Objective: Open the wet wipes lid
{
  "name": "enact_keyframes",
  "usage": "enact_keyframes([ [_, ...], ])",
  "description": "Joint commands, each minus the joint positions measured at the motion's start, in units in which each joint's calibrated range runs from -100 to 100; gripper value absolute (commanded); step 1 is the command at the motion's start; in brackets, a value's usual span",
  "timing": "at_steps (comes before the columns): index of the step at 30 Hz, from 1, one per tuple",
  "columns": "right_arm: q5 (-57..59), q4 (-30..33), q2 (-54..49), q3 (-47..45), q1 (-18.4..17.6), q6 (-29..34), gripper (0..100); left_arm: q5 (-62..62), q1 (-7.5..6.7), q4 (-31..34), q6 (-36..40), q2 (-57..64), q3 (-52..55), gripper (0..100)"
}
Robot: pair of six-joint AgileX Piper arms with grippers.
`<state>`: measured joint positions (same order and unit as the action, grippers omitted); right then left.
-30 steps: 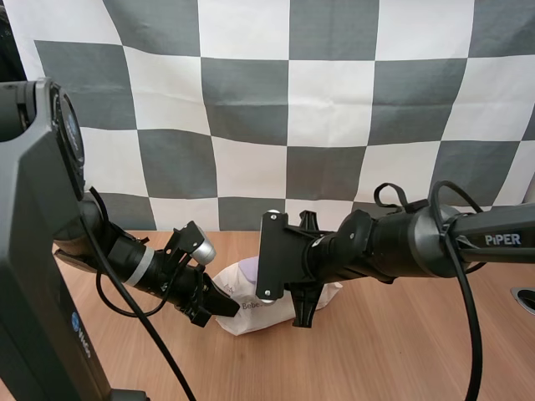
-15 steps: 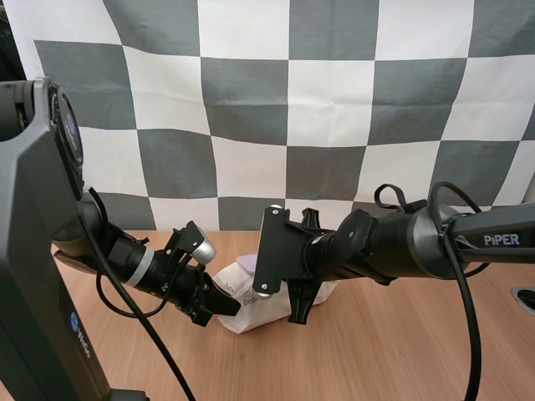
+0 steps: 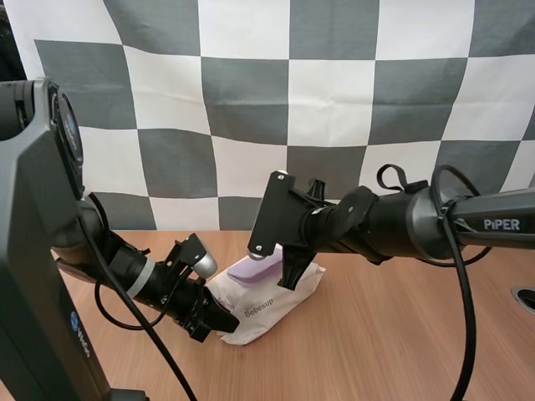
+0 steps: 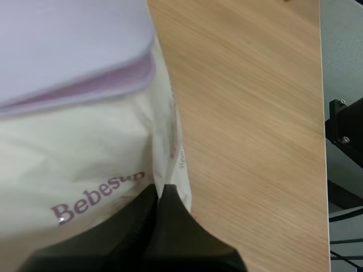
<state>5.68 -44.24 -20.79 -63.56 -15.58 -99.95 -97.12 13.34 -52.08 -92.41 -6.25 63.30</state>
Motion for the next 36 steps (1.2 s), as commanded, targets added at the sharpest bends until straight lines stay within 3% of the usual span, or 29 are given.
enact_keyframes([
  [1,1.29,0.01,-0.07,0.02,-0.02,-0.05,0,-0.07,0.02,-0.44,-0.97,0.04,0.0,0],
  [22,3.64,3.96,-0.22,-8.04,2.65,-0.05,0,2.54,0.02,-0.33,-0.97,0.04,0.0,0],
  [32,3.78,2.57,-0.11,-7.92,-0.53,-0.05,0,2.33,0.02,-0.33,-0.97,0.04,0.0,0],
  [36,-1.59,0.81,-0.11,-7.92,-1.91,-0.05,0,2.33,0.02,-0.33,-0.97,0.04,0.0,0],
])
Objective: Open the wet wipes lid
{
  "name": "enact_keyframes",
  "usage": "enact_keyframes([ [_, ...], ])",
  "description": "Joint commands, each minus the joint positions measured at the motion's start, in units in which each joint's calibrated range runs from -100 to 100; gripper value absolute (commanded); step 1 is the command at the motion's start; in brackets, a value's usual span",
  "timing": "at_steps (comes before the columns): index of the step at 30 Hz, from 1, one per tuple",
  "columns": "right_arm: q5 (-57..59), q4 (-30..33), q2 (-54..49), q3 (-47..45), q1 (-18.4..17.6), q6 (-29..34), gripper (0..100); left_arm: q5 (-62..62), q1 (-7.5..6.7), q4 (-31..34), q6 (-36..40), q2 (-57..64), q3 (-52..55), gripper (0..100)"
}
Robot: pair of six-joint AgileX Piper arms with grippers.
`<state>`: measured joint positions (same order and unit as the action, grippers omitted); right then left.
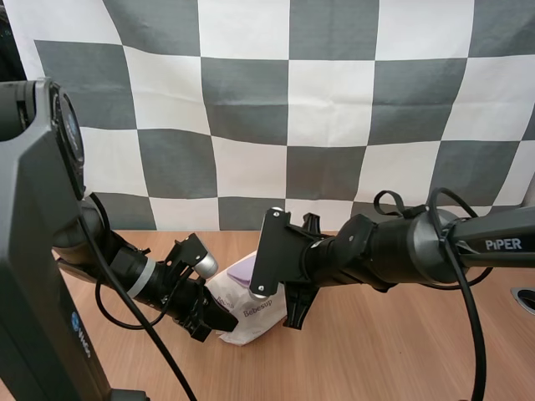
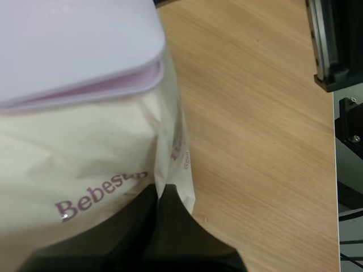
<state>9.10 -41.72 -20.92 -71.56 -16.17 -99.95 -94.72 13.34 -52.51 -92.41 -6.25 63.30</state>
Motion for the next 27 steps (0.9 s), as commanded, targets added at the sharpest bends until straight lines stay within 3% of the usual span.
enact_keyframes([
  [1,-5.41,-1.71,0.02,0.08,-1.31,-0.05,0,-0.07,0.02,0.1,-0.97,0.04,0.0,0],
  [9,-5.41,-4.46,0.02,0.59,-1.91,-0.05,0,-0.07,0.02,0.1,-0.97,0.04,0.0,0],
  [17,-3.16,-9.84,0.29,7.7,-3.23,-0.05,0,-0.42,0.02,0.1,-0.97,0.04,0.0,0],
  [27,-5.16,-10.67,10.19,13.3,-3.23,-0.05,0,-1.32,0.02,0.99,-0.97,0.04,0.0,0],
])
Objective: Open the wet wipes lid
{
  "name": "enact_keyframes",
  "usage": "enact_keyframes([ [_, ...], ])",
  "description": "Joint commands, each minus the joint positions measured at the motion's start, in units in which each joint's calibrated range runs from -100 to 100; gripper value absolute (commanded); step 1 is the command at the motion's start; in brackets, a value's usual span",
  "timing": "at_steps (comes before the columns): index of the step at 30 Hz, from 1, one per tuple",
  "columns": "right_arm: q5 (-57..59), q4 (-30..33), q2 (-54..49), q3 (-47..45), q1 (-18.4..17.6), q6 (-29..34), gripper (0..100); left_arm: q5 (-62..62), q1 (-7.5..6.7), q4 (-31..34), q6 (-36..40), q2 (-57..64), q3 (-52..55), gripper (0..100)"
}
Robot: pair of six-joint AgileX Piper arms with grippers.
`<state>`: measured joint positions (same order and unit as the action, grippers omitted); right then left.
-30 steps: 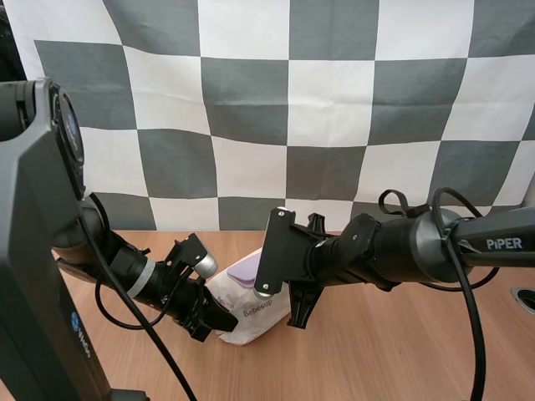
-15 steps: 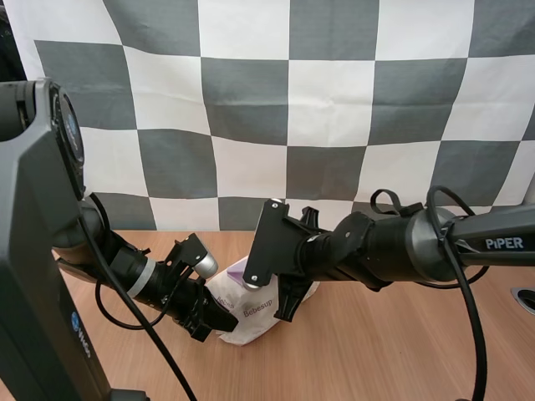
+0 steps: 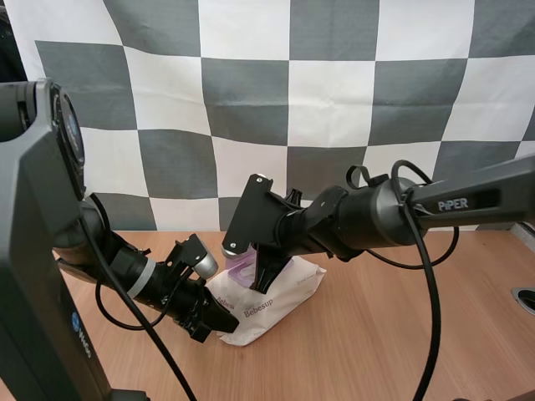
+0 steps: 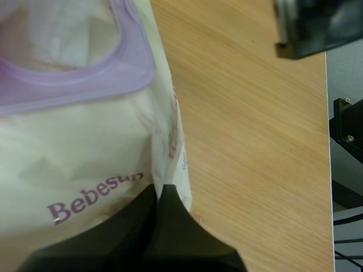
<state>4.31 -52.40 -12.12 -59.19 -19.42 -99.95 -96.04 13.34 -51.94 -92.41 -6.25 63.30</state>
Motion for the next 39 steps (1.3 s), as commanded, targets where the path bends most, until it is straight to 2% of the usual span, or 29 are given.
enact_keyframes([
  [1,-0.38,0.01,2.2,1.83,0.02,-0.05,0,0.18,0.02,0.42,-0.97,0.04,0.0,0],
  [9,-1.1,-0.6,7.47,7.45,0.02,-0.05,0,0.18,0.02,0.42,-0.97,0.04,0.0,0],
  [14,-7.1,-0.39,11.9,10.89,0.02,-0.05,0,0.18,0.02,0.42,-0.97,0.04,0.0,0],
  [19,-7.93,-0.6,15.2,13.72,0.02,-0.05,0,0.52,0.02,0.42,-0.97,0.04,0.0,0],
  [26,-10.17,-0.88,15.73,14.22,0.02,-0.05,0,1.49,0.02,0.42,-0.97,0.04,0.0,0],
  [34,-13.55,-4.48,15.73,14.22,0.02,-0.05,0,1.9,0.02,0.42,-0.71,0.65,0.0,0],
  [36,-14.83,-6.01,15.35,14.09,0.02,-0.05,0,3.67,0.02,0.03,0.78,1.86,0.0,4],
  [37,-14.83,-6.49,15.13,14.0,0.02,-0.05,0,4.91,0.02,0.03,1.45,2.78,0.0,9],
  [39,-14.83,-7.26,14.24,13.94,0.02,-0.05,0,7.57,0.02,0.29,2.85,5.08,0.0,25],
])
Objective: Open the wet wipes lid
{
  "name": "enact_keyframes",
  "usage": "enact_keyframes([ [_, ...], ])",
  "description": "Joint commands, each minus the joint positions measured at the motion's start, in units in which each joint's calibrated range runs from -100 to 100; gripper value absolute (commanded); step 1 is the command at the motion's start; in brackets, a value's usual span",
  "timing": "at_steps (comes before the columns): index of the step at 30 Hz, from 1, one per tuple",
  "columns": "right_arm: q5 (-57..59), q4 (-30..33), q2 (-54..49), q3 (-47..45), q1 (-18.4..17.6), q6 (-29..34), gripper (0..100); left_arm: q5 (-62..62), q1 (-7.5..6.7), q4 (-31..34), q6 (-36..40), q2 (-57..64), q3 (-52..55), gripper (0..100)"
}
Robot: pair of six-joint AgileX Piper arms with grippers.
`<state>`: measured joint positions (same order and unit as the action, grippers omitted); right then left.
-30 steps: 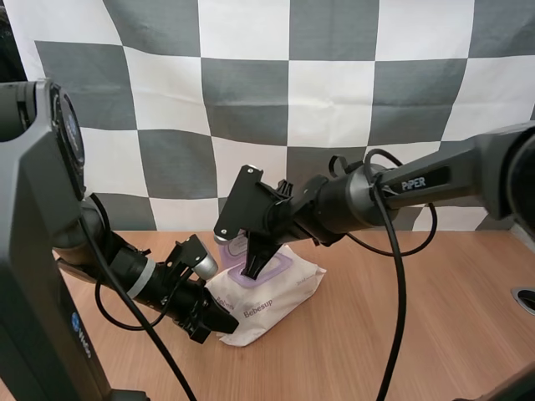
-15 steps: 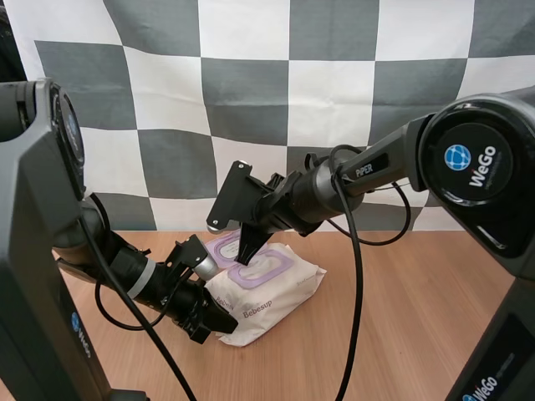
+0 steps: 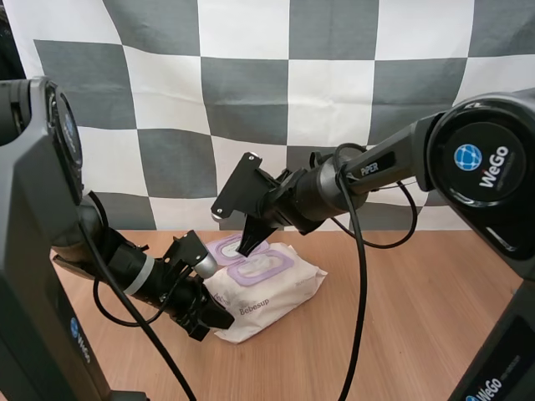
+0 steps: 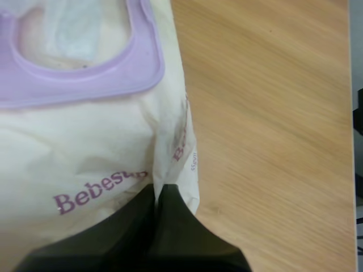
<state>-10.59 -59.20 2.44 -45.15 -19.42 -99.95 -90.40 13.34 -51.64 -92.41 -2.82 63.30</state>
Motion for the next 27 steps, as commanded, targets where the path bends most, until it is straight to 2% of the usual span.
enact_keyframes([
  [1,0.07,-1.08,-0.67,-0.1,0.02,-0.05,3,3.62,0.02,0.11,4.06,3.03,0.0,36],
  [3,0.07,-2.95,-2.3,-0.1,0.02,-0.05,33,6.0,0.02,0.06,6.66,5.76,0.0,59],
  [5,-0.47,-4.66,-3.89,-0.1,0.02,-0.05,72,8.82,0.02,0.06,9.75,8.97,0.0,81],
  [6,-1.7,-5.71,-4.74,-0.1,0.02,-0.05,85,10.21,0.02,0.06,11.17,10.32,0.0,85],
  [7,-3.59,-6.65,-5.59,-0.1,0.02,-0.05,87,12.35,0.02,0.06,12.85,12.04,0.0,86],
  [8,-6.86,-8.17,-6.47,-0.1,0.02,-0.05,85,14.64,0.02,-0.08,14.35,13.78,0.0,86],
  [10,-14.87,-11.45,-8.17,-0.1,0.02,-0.05,72,18.46,0.02,-0.08,17.18,17.48,0.0,85],
  [13,-28.22,-15.1,-11.04,-0.1,0.02,-0.05,46,22.08,0.02,-0.21,20.34,23.12,0.0,84],
  [15,-34.48,-16.87,-13.88,-0.1,0.02,-0.05,21,23.74,0.02,-0.34,22.33,27.29,0.0,74],
  [16,-36.14,-17.32,-15.59,-0.1,0.02,-0.05,9,24.35,0.02,-0.34,22.82,29.22,0.0,64],
  [17,-36.92,-17.73,-16.81,-0.1,0.02,-0.05,0,24.69,0.02,-0.34,23.27,30.26,0.0,61],
  [18,-36.9,-18.92,-20.06,-0.1,0.02,-0.05,0,26.31,0.02,-0.34,25.03,35.06,0.0,28],
  [19,-36.38,-19.53,-22.71,-0.41,0.02,-0.05,0,26.31,0.02,-0.34,25.02,38.48,0.0,0],
  [25,-35.68,-23.37,-40.05,-4.23,0.02,-0.05,0,31.91,0.02,-5.06,29.48,52.88,0.0,0],
  [26,-38.73,-25.29,-44.78,-5.85,0.02,-0.05,0,34.69,0.02,-10.54,32.46,60.39,0.0,0],
  [27,-44.02,-27.55,-49.9,-8.14,0.02,-0.05,0,34.85,0.02,-13.29,33.62,63.96,0.0,0],
])
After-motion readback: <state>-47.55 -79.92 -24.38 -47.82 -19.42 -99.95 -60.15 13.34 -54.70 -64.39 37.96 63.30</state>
